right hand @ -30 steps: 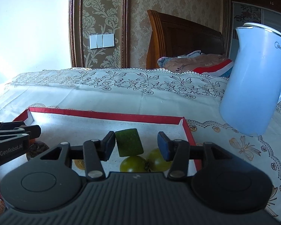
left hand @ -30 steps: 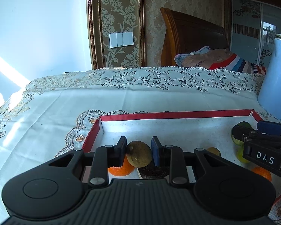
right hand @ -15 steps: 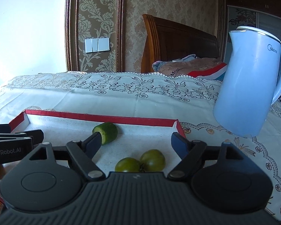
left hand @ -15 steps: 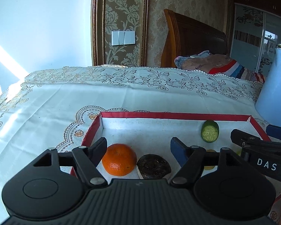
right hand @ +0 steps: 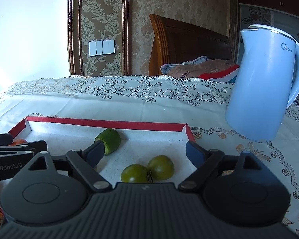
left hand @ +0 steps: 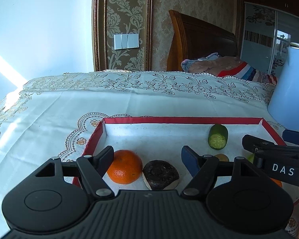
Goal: Organize fruits
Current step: 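Withdraw both open tools from the tray toward the dark eggplant pieces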
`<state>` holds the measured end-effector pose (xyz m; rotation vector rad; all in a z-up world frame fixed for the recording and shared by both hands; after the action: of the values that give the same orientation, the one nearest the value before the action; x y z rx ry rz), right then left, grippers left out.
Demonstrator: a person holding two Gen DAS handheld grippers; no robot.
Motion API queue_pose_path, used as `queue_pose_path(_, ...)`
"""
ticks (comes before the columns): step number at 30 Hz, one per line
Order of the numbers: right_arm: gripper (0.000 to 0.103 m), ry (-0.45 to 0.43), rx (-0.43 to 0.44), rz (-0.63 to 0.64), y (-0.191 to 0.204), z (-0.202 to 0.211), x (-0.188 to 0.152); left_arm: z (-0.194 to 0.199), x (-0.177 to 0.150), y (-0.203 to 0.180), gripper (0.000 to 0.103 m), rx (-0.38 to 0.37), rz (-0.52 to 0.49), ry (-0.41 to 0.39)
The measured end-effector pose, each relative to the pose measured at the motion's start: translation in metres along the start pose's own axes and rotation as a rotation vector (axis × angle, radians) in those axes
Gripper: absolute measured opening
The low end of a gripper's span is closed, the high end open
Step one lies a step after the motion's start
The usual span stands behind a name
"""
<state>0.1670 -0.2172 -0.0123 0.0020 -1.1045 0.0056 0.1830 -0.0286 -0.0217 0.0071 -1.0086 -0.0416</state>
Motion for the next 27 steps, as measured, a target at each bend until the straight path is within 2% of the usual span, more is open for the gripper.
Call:
queue_pose_path(7, 0.090, -0.002, 0.000, -0.009, 0.000, 0.002, -0.001, 0.002, -0.003, 0.005, 0.075, -0.004, 0.029, 0.013)
queue_pose_path(27, 0.093, 0.011, 0.015, -0.040, -0.004, 0.008, -0.006, 0.016, -0.011, 0.002, 0.075, 0.012, -0.019, -0.021)
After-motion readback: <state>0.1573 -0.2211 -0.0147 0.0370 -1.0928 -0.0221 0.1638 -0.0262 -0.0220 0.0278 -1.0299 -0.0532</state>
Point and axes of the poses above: each gripper's, at about its wrist camera, not at the fingertips, and z roughly against the way its jaws point, y to its left, x to its top, the point moved 7 cm from there along -z, roughly the way its jaws point, and after that the axes turned 5 degrees about x, right-handed, at the moved point
